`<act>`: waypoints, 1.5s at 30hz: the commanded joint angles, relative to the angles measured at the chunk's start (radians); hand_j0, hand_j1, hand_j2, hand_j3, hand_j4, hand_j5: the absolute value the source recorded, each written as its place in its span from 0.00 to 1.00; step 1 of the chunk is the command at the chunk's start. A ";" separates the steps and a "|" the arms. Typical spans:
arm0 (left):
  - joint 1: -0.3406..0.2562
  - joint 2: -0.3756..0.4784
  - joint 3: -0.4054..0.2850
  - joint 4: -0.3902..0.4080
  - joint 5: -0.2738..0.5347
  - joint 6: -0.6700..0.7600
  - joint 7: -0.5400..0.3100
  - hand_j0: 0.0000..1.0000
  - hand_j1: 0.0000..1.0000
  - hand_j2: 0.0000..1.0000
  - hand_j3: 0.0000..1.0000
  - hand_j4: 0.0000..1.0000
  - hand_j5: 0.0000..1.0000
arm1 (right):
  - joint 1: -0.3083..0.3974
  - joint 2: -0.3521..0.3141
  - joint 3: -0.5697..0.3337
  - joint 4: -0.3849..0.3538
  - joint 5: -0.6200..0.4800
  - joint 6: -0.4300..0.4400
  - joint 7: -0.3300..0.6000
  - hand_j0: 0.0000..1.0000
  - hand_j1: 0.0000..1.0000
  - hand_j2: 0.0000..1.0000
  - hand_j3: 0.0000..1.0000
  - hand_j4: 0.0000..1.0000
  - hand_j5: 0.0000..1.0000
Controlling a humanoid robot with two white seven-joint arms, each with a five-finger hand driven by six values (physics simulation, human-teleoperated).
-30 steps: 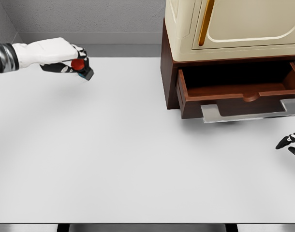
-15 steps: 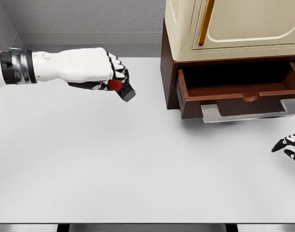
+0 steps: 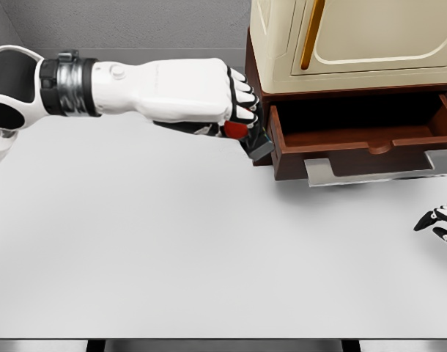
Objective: Put the switch into the drawer with left arm, and close the drawer with right arm
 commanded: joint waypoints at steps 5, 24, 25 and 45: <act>-0.008 -0.265 0.000 0.092 -0.082 0.004 -0.041 0.41 0.41 0.41 0.41 0.41 0.41 | 0.000 -0.001 0.007 0.000 -0.009 0.003 0.000 0.48 0.48 0.48 0.48 0.48 0.48; -0.103 -0.555 0.001 0.484 -0.213 0.004 -0.044 0.39 0.39 0.39 0.39 0.39 0.39 | 0.000 -0.002 -0.022 0.000 -0.012 0.003 0.000 0.48 0.48 0.48 0.48 0.48 0.48; -0.103 -0.557 0.001 0.516 -0.220 0.004 -0.044 0.39 0.39 0.39 0.39 0.39 0.39 | -0.002 -0.002 -0.025 0.000 -0.012 0.003 0.000 0.48 0.48 0.48 0.48 0.48 0.48; -0.104 -0.568 0.014 0.639 -0.220 0.004 -0.042 0.56 0.56 0.56 0.56 0.56 0.56 | 0.038 -0.013 -0.054 0.000 -0.012 0.003 0.000 0.49 0.49 0.49 0.49 0.49 0.49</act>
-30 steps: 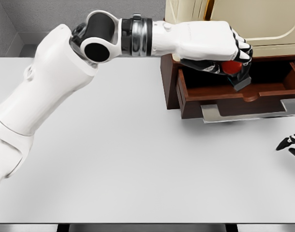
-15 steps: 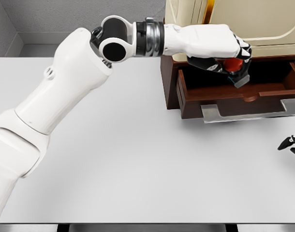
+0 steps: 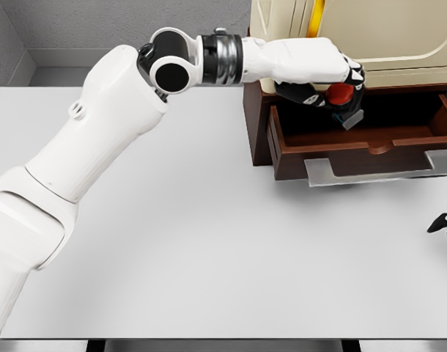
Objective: Put the switch into the drawer with left arm, and close the drawer with right arm
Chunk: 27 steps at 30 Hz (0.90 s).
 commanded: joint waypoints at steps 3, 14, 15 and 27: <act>0.000 0.000 0.017 0.005 0.009 0.003 0.002 0.88 0.88 0.88 0.88 0.88 0.88 | 0.000 0.000 0.002 0.001 -0.007 0.003 0.000 0.49 0.49 0.49 0.49 0.49 0.49; 0.000 -0.004 0.035 0.004 0.020 0.003 0.004 1.00 1.00 1.00 1.00 1.00 1.00 | 0.000 0.004 0.007 0.001 -0.007 0.003 0.000 0.49 0.49 0.49 0.49 0.49 0.49; 0.000 -0.015 0.034 0.002 0.019 0.003 0.004 1.00 1.00 1.00 1.00 1.00 1.00 | 0.000 0.006 0.007 -0.001 -0.007 0.003 0.000 0.49 0.49 0.49 0.49 0.49 0.49; -0.058 0.425 -0.032 -0.636 0.281 0.003 0.037 1.00 1.00 1.00 1.00 1.00 1.00 | -0.006 0.011 0.021 -0.001 -0.007 0.003 0.000 0.49 0.49 0.49 0.49 0.49 0.49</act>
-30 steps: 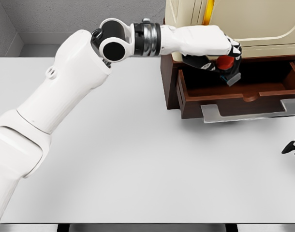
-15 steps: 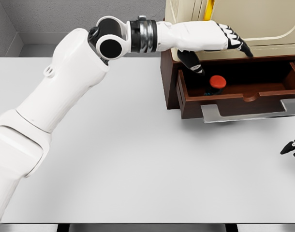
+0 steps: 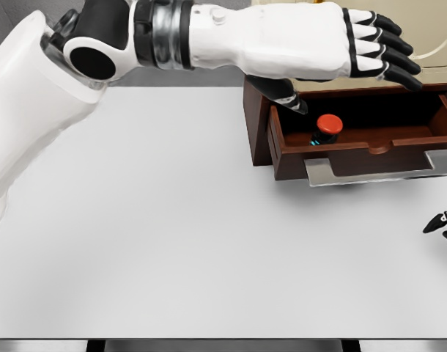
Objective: Put the switch into the drawer with left arm, and close the drawer with right arm
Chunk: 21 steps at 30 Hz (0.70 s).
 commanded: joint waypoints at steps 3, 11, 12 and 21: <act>-0.155 0.164 -0.314 -0.126 0.809 0.349 -0.014 1.00 1.00 1.00 1.00 1.00 1.00 | 0.002 -0.001 0.006 0.000 -0.007 0.003 0.000 0.49 0.49 0.49 0.49 0.49 0.49; -0.179 0.175 -0.347 -0.160 0.969 1.038 0.150 1.00 1.00 1.00 1.00 1.00 1.00 | 0.009 -0.005 -0.001 -0.001 -0.007 0.003 0.000 0.49 0.49 0.49 0.49 0.49 0.49; -0.183 0.175 -0.345 -0.160 0.980 1.045 0.147 1.00 1.00 1.00 1.00 1.00 1.00 | 0.009 -0.004 -0.001 -0.001 -0.007 0.003 0.000 0.49 0.49 0.49 0.49 0.49 0.49; -0.120 0.192 -0.353 -0.158 1.041 1.048 0.107 1.00 1.00 1.00 1.00 1.00 1.00 | 0.012 -0.001 -0.014 -0.001 -0.007 0.003 0.000 0.49 0.49 0.49 0.49 0.49 0.49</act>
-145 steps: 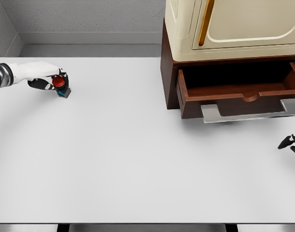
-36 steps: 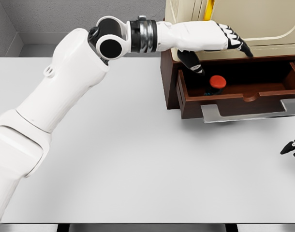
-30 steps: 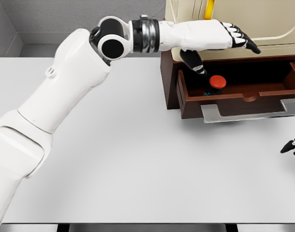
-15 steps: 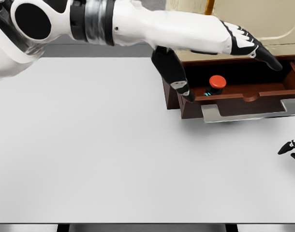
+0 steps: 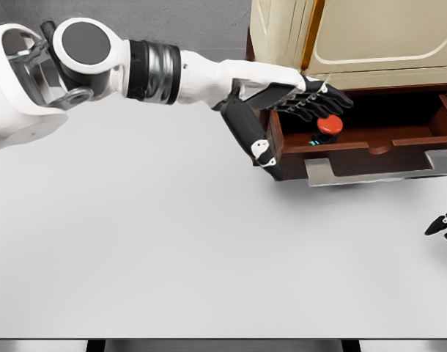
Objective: Put the switch into the drawer with left arm, and close the drawer with right arm
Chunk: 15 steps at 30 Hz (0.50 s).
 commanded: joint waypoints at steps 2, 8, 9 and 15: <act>0.005 0.012 0.000 0.001 0.009 0.025 0.051 1.00 1.00 1.00 1.00 1.00 1.00 | 0.012 -0.002 -0.005 -0.001 -0.007 0.003 0.000 0.49 0.49 0.49 0.49 0.49 0.49; 0.018 0.005 0.000 0.002 0.009 0.022 0.053 1.00 1.00 1.00 1.00 1.00 1.00 | 0.018 -0.004 -0.031 -0.001 -0.007 0.003 0.000 0.49 0.49 0.49 0.49 0.49 0.49; 0.023 -0.002 0.000 0.002 0.009 0.022 0.053 1.00 1.00 1.00 1.00 1.00 1.00 | 0.018 -0.004 -0.037 -0.001 -0.009 0.003 0.000 0.49 0.49 0.49 0.49 0.49 0.49; 0.044 -0.038 0.000 0.007 0.009 0.019 0.047 1.00 1.00 1.00 1.00 1.00 1.00 | 0.011 -0.013 -0.056 -0.001 -0.059 0.003 0.000 0.49 0.49 0.49 0.49 0.49 0.49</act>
